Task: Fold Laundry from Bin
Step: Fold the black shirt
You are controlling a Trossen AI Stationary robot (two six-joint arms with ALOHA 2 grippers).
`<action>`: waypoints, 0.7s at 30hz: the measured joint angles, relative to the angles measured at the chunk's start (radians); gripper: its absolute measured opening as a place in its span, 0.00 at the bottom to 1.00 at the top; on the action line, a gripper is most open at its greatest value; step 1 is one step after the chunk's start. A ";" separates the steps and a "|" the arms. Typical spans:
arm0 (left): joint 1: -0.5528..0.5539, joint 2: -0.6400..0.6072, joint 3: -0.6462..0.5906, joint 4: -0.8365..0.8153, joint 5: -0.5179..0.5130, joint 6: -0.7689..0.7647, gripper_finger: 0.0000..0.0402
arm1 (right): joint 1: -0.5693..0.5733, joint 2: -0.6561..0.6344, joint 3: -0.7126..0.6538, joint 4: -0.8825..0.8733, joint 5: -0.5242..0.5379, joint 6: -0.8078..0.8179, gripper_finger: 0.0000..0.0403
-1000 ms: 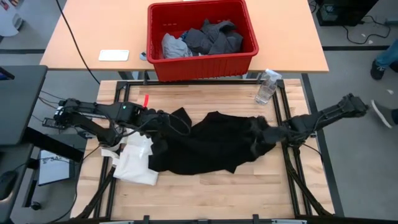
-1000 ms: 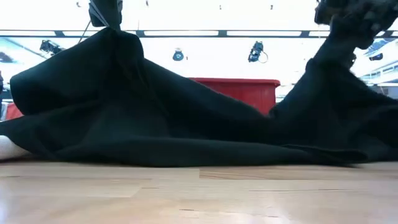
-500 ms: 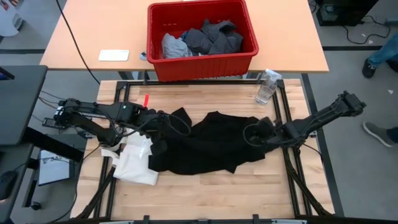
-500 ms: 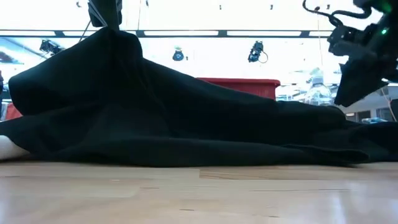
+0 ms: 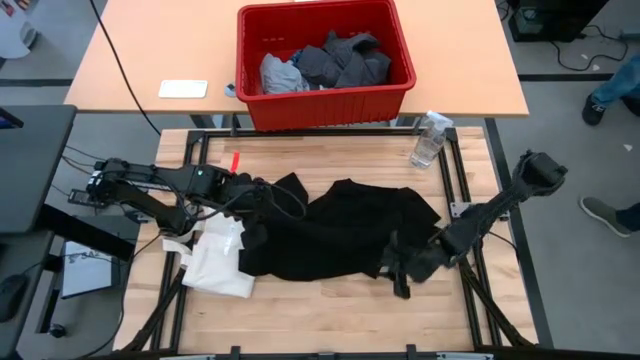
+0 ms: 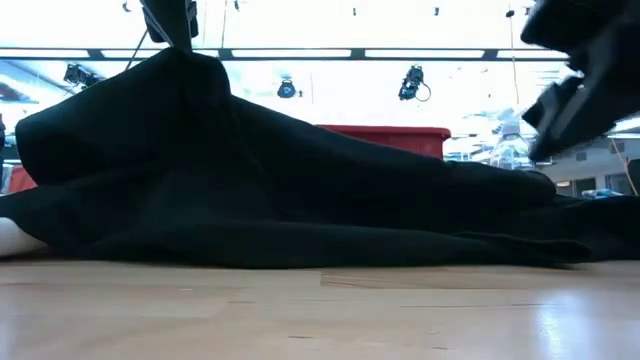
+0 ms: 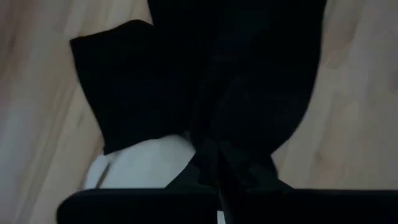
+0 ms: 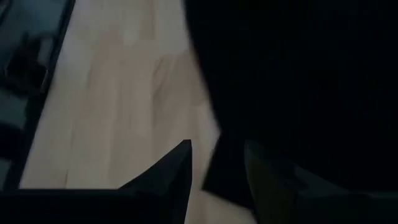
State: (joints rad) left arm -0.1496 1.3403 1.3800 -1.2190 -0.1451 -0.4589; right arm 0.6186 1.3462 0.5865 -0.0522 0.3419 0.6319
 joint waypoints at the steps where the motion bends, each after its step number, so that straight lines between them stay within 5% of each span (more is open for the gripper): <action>1: -0.002 0.000 0.000 -0.003 -0.003 0.003 0.01 | 0.016 0.035 0.000 0.027 -0.005 -0.003 0.38; 14: -0.049 0.000 0.001 -0.050 -0.010 0.002 0.04 | 0.062 0.306 0.093 0.008 0.135 -0.023 0.39; 21: -0.096 0.000 0.001 -0.059 -0.009 -0.001 0.04 | 0.059 0.365 0.112 -0.008 0.101 -0.024 0.35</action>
State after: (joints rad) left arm -0.2459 1.3403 1.3808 -1.2781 -0.1539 -0.4603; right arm 0.6777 1.7115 0.6983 -0.0605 0.4431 0.6079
